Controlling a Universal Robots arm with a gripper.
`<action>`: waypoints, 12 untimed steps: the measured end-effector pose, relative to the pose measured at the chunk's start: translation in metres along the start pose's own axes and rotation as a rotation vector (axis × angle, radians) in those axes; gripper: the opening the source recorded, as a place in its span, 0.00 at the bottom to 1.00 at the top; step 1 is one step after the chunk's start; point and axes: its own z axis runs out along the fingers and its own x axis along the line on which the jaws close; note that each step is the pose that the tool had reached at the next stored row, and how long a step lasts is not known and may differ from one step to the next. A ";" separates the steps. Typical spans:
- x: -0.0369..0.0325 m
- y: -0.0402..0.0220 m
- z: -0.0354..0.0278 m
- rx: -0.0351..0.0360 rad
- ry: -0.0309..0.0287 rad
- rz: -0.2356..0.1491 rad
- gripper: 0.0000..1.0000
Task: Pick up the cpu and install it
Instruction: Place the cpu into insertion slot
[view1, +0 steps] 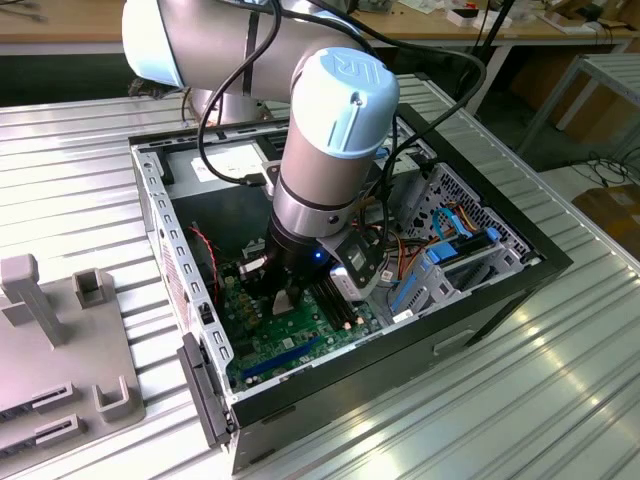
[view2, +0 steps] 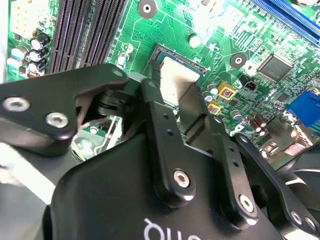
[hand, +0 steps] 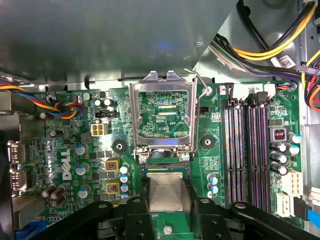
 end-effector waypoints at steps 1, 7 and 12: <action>-0.0002 0.0000 0.0000 0.0001 0.0001 0.000 0.45; -0.0004 0.0000 0.0019 0.0001 0.0001 0.000 0.45; -0.0005 -0.0001 0.0038 0.0001 0.0002 0.000 0.45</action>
